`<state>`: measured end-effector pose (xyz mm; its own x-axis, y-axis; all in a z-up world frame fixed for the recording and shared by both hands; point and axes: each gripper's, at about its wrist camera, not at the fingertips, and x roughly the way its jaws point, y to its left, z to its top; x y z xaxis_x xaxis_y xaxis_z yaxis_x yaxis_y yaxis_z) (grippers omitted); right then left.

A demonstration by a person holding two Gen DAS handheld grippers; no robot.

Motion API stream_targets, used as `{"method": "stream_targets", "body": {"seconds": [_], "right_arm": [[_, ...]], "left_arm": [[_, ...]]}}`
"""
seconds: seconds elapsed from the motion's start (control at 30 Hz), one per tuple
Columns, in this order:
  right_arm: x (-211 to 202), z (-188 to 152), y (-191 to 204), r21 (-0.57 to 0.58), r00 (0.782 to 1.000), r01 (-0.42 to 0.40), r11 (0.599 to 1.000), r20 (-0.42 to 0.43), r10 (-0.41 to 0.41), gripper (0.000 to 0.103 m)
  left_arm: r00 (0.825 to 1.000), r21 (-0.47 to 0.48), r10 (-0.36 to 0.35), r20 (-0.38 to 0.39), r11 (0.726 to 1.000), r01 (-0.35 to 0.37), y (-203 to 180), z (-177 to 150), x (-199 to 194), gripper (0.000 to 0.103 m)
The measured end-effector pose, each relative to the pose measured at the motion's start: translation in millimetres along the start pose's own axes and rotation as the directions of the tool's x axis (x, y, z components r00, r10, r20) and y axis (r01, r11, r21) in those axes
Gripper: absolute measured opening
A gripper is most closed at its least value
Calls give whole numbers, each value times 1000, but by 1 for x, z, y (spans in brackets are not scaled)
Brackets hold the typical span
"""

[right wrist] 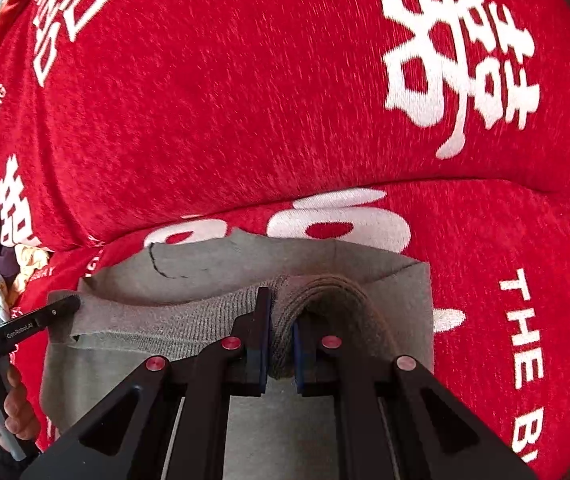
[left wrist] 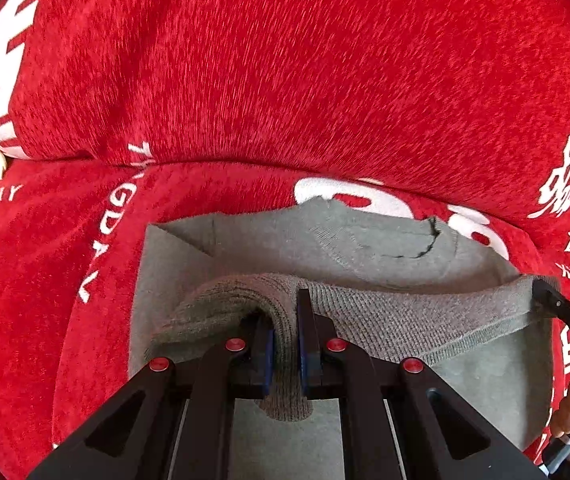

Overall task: Fold small clothes
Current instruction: 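Open both grippers to release the folded sweater, then press the folded sweater flat with both open grippers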

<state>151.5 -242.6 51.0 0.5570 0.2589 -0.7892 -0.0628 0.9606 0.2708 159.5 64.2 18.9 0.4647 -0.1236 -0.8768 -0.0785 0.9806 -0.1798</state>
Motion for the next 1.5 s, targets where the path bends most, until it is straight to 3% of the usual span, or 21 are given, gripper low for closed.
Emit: {"method": "stream_targets", "body": {"seconds": [0.4,0.5,0.53,0.63,0.67,0.77,0.87,0.97,1.07,1.17,1.3,1.37,1.43,1.5], "right_arm": [[36,9,-18,94,998,-10,996,-60,16,10],[39,10,-34,207,993,-85,975,-66,101,15],[38,11,-38,233,991,-106,967,-60,123,17],[29,12,-49,284,989,-132,950,-31,146,29],[24,12,-49,281,991,-125,952,-20,136,36],[5,13,-51,257,994,-110,960,24,108,47],[-15,14,-46,171,997,-42,984,64,32,48],[-17,15,-25,29,998,21,999,50,-22,48],[5,10,13,-141,997,72,987,-7,-73,48],[29,3,35,-267,988,140,954,-29,-153,48],[54,-1,19,-252,963,234,939,-71,-259,48],[53,-1,-2,-188,971,216,958,-62,-231,48],[51,1,-15,-130,981,173,976,-69,-183,48],[47,2,-14,-137,976,196,971,-67,-206,47]], "left_arm": [[997,-22,12,-78,1000,-14,-3,16,41,13],[994,-24,-33,-107,999,31,-3,17,44,37],[993,-34,-55,-102,998,52,-1,17,41,51],[996,-82,-78,-43,994,75,8,20,26,83],[997,-95,-83,-10,992,81,12,20,18,87],[997,-92,-72,39,993,76,21,22,2,87],[997,-77,-38,65,996,43,29,18,-10,87],[996,-52,-25,80,998,29,30,13,-10,87],[998,-2,0,57,1000,1,11,7,4,87],[992,120,108,70,986,-116,-15,-2,22,87],[967,175,251,43,951,-255,-9,-11,53,87],[984,116,175,38,977,-179,11,-12,49,87],[985,61,171,31,983,-173,27,-10,46,87],[983,39,183,23,982,-183,34,-9,42,87]]}}
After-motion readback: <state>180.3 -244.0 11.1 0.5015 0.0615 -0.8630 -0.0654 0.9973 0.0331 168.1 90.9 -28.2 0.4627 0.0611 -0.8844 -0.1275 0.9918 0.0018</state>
